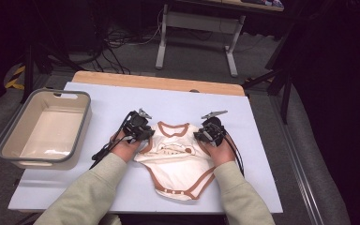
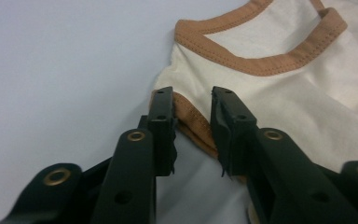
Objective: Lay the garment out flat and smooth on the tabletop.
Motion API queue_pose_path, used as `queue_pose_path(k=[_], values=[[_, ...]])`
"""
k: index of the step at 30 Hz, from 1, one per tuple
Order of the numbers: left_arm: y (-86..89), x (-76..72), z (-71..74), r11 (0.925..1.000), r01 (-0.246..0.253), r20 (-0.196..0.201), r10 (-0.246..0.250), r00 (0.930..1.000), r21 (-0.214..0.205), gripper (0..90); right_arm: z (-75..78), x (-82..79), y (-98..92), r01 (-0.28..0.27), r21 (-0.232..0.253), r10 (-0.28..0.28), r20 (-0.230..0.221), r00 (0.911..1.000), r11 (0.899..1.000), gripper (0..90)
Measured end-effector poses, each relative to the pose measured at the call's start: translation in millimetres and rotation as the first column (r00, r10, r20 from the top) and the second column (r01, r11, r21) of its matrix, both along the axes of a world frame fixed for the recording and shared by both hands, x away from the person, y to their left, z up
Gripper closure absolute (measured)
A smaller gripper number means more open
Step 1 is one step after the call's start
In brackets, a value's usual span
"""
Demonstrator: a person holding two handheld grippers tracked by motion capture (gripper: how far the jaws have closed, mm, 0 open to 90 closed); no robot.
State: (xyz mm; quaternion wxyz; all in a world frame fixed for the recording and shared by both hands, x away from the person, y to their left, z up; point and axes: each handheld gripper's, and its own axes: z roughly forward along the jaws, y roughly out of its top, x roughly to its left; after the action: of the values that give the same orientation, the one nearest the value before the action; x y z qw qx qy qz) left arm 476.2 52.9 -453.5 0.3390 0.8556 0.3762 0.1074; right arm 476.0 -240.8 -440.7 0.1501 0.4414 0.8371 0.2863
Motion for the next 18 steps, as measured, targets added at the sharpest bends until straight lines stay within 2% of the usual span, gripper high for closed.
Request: queue_pose_path(k=[2,3,5,7,9,11,15,17,18], values=[[-2.6,-1.9,0.3,0.9999,0.014,-0.006,-0.014,0.9999,-0.001,82.4,0.1,0.1,1.2,-0.010,0.008,0.010,-0.006,0.9999,1.000,80.8],[-4.5,-3.4,0.8,0.9998,0.016,0.003,-0.016,0.9999,0.015,85.0,0.3,-0.3,2.4,-0.009,0.008,0.009,-0.008,0.9999,1.000,82.6],[-6.4,-5.3,2.0,0.9994,0.019,0.008,-0.019,0.9998,0.029,86.4,0.8,-1.9,5.3,-0.012,-0.007,0.012,0.003,0.9999,1.000,85.1],[-5.2,-6.0,3.2,0.9995,0.025,-0.015,-0.024,0.9996,0.018,86.6,2.5,-4.5,6.7,-0.025,-0.035,0.026,0.024,0.9994,0.999,87.3],[-2.8,-8.4,6.4,0.9998,0.019,-0.016,-0.019,0.9997,0.008,86.6,8.3,-9.4,5.5,-0.025,-0.035,0.026,0.042,0.9988,0.999,87.5],[-0.6,-13.3,13.7,0.9996,0.025,0.008,-0.025,0.9997,-0.010,86.6,16.8,-17.1,3.0,-0.026,-0.014,0.027,0.065,0.9975,1.000,87.6],[-1.0,-22.4,31.3,0.9987,0.037,0.093,-0.033,0.9951,-0.036,86.7,34.6,-31.2,-1.0,-0.046,0.005,0.045,0.129,0.9906,0.999,87.6],[-3.9,-11.3,43.5,0.9992,0.038,0.133,-0.037,0.9904,-0.007,86.7,43.5,-29.4,-3.3,-0.045,0.012,0.042,0.157,0.9866,0.999,87.8],[-5.5,1.4,53.3,0.9998,0.021,0.161,-0.021,0.9867,0.002,86.7,49.6,-21.8,-3.8,-0.039,0.008,0.037,0.173,0.9843,0.999,87.9]])
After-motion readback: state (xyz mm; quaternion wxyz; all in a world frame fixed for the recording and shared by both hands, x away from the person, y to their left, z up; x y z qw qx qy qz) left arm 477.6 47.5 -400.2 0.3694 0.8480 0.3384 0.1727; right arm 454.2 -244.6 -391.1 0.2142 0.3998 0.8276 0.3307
